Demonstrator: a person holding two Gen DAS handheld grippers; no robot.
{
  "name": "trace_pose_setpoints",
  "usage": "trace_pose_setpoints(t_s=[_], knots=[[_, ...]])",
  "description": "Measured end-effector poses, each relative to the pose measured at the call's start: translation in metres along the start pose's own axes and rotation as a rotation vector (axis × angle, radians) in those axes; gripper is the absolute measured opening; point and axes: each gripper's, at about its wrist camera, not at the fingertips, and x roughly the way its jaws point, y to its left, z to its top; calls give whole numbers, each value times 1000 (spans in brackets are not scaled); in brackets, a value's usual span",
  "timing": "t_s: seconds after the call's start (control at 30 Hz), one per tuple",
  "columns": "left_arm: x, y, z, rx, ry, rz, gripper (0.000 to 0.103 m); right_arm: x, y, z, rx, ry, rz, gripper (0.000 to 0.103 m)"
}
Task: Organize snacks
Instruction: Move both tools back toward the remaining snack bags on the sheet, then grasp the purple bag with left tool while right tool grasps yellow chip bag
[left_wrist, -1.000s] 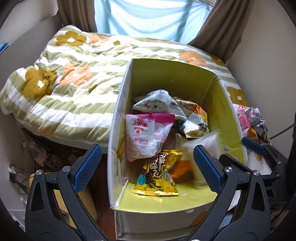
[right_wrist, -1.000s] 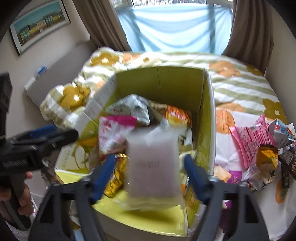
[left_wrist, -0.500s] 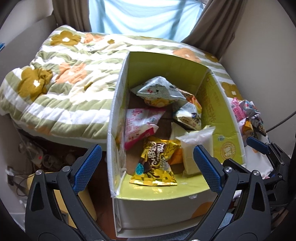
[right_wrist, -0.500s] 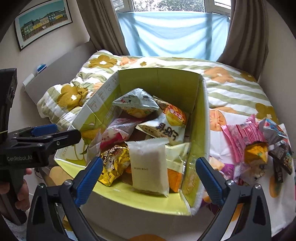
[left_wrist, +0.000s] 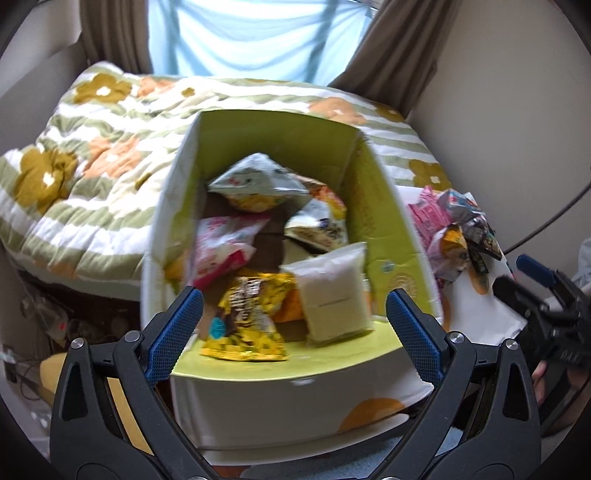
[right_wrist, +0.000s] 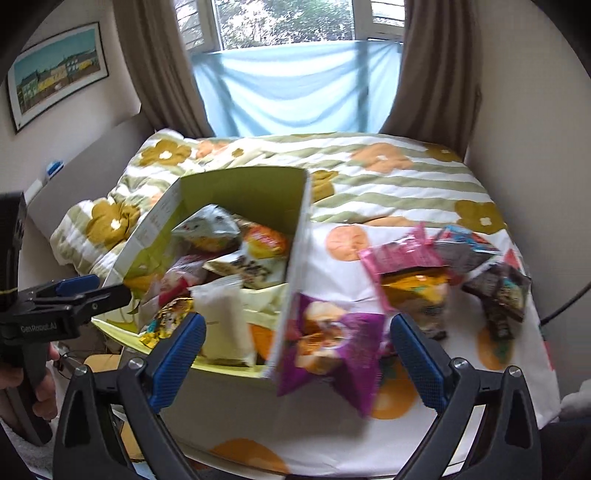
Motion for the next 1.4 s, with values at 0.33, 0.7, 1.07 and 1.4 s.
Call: trace_pose_setpoints(t_s=[0.33, 0.7, 1.07, 1.4], knots=[[17, -89, -3, -5, -4, 34, 99, -11, -98, 10, 6, -15, -10, 100], [45, -169, -37, -131, 25, 176, 99, 26, -172, 14, -71, 87, 168, 100], [91, -192, -101, -376, 59, 116, 99, 85, -188, 4, -189, 230, 322, 100], [154, -174, -120, -644, -70, 98, 99, 123, -189, 0, -185, 253, 383, 100]])
